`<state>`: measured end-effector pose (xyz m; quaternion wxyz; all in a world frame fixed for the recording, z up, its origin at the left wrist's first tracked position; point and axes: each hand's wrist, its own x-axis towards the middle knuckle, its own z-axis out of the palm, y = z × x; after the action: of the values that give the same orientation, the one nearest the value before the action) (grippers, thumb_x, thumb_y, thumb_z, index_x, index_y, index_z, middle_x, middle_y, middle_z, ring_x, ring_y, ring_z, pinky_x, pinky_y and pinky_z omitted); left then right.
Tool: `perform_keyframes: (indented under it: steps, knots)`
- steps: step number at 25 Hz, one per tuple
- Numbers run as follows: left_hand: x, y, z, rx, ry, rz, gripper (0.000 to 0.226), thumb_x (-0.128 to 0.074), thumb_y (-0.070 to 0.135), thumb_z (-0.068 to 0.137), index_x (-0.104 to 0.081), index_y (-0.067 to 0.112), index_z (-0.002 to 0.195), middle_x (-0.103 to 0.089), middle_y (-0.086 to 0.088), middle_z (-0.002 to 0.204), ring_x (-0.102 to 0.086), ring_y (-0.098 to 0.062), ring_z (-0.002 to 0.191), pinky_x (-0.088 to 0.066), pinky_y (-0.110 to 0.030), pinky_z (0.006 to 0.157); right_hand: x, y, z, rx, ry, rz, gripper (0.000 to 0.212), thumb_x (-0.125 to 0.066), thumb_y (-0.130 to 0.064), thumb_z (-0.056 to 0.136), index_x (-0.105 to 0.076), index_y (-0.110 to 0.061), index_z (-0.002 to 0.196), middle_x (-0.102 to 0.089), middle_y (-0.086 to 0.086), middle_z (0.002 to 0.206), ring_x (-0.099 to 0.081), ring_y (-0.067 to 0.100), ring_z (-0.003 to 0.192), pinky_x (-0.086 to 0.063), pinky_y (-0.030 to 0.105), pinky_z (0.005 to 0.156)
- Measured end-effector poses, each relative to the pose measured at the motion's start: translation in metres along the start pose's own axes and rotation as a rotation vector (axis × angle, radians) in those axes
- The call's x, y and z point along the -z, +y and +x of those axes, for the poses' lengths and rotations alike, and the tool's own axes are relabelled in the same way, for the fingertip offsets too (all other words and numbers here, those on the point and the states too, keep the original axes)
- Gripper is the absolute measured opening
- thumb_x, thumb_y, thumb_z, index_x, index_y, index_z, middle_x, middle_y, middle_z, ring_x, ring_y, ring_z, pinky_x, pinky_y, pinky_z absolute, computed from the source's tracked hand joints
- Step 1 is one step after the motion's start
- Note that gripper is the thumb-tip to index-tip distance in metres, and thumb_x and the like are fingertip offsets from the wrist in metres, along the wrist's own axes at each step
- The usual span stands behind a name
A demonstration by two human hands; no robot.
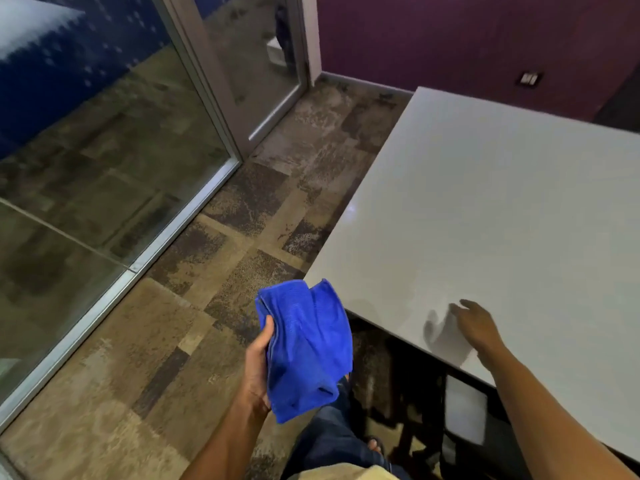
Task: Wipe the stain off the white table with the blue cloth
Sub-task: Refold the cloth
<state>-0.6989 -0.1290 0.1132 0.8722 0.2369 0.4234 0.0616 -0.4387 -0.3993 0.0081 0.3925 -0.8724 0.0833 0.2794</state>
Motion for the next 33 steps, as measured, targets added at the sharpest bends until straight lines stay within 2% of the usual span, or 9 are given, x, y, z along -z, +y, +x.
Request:
perform_keyframes:
  steps: [3, 9, 15, 19, 22, 25, 27, 30, 33]
  knots:
    - [-0.005, -0.004, -0.012, -0.041, -0.007, -0.027, 0.042, -0.05, 0.041, 0.096, -0.079, 0.011, 0.097, -0.075, -0.011, 0.098, -0.073, -0.03, 0.087, -0.06, -0.041, 0.076, -0.028, -0.036, -0.058, 0.103, -0.251, 0.155, 0.032, -0.056, -0.03, 0.105, -0.066, -0.013, 0.131, -0.069, 0.009, 0.132, -0.068, 0.026, 0.111, -0.051, 0.036, 0.086]
    - [-0.01, -0.017, -0.039, -0.149, 0.026, 0.062, 0.026, -0.054, 0.027, 0.095, -0.071, 0.008, 0.099, -0.074, -0.012, 0.083, -0.071, -0.029, 0.069, -0.055, -0.036, 0.069, -0.068, -0.065, -0.154, 0.291, -0.697, 0.148, 0.037, -0.062, -0.054, 0.097, -0.066, -0.033, 0.128, -0.078, -0.015, 0.108, -0.073, 0.004, 0.102, -0.056, 0.028, 0.093]
    - [-0.001, -0.011, -0.056, -0.154, 0.03, 0.124, 0.032, -0.053, 0.03, 0.095, -0.072, 0.005, 0.094, -0.075, -0.016, 0.081, -0.071, -0.031, 0.066, -0.05, -0.039, 0.071, -0.077, -0.083, -0.188, 0.331, -0.608, 0.217, 0.018, -0.078, -0.031, 0.091, -0.079, -0.022, 0.106, -0.081, -0.001, 0.099, -0.077, 0.018, 0.095, -0.059, 0.034, 0.083]
    - [0.0, -0.006, -0.061, -0.182, -0.05, 0.182, 0.039, -0.058, 0.033, 0.097, -0.068, 0.002, 0.119, -0.072, -0.023, 0.113, -0.07, -0.035, 0.095, -0.056, -0.045, 0.082, -0.079, -0.094, -0.199, 0.3, -0.427, 0.275, 0.019, -0.072, -0.026, 0.095, -0.072, -0.007, 0.092, -0.076, 0.016, 0.091, -0.073, 0.023, 0.078, -0.051, 0.031, 0.069]
    - [0.007, 0.0, -0.052, -0.324, -0.01, 0.38, 0.039, -0.065, 0.009, 0.092, -0.059, 0.007, 0.131, -0.071, -0.017, 0.12, -0.07, -0.034, 0.103, -0.057, -0.044, 0.083, -0.083, -0.104, -0.208, 0.266, -0.305, 0.377, 0.017, -0.063, -0.015, 0.099, -0.07, -0.012, 0.084, -0.062, 0.002, 0.063, -0.054, 0.01, 0.051, -0.04, 0.023, 0.053]
    - [0.014, 0.009, -0.048, -0.326, -0.008, 0.467, 0.03, -0.058, 0.002, 0.096, -0.061, 0.002, 0.126, -0.073, -0.019, 0.114, -0.07, -0.036, 0.102, -0.055, -0.047, 0.088, -0.097, -0.116, -0.22, 0.31, -0.031, 0.447, 0.028, -0.06, -0.022, 0.097, -0.062, -0.01, 0.071, -0.053, 0.003, 0.062, -0.047, 0.022, 0.064, -0.036, 0.034, 0.062]
    - [0.018, 0.017, -0.051, -0.33, -0.065, 0.438, 0.024, -0.053, 0.002, 0.098, -0.063, 0.001, 0.12, -0.073, -0.021, 0.113, -0.07, -0.036, 0.102, -0.055, -0.048, 0.091, -0.109, -0.126, -0.246, 0.569, -0.003, 0.243, 0.023, -0.058, -0.028, 0.097, -0.067, -0.009, 0.085, -0.058, 0.003, 0.065, -0.052, 0.022, 0.064, -0.042, 0.037, 0.064]
    - [0.038, 0.028, -0.057, -0.364, -0.045, 0.399, 0.022, -0.049, 0.0, 0.098, -0.068, 0.006, 0.109, -0.075, -0.022, 0.105, -0.073, -0.031, 0.091, -0.058, -0.043, 0.084, -0.144, -0.13, -0.293, 0.936, -0.112, -0.468, 0.031, -0.054, -0.035, 0.097, -0.069, -0.024, 0.122, -0.067, 0.001, 0.093, -0.062, 0.024, 0.094, -0.051, 0.04, 0.082]
    - [0.081, 0.04, -0.059, -0.382, 0.021, 0.443, 0.016, -0.055, 0.01, 0.099, -0.07, 0.013, 0.103, -0.075, -0.02, 0.105, -0.072, -0.028, 0.089, -0.054, -0.046, 0.087, -0.186, -0.126, -0.314, 0.976, 0.002, -0.637, 0.041, -0.053, -0.043, 0.09, -0.062, -0.032, 0.13, -0.049, 0.003, 0.129, -0.046, 0.029, 0.118, -0.047, 0.044, 0.093]
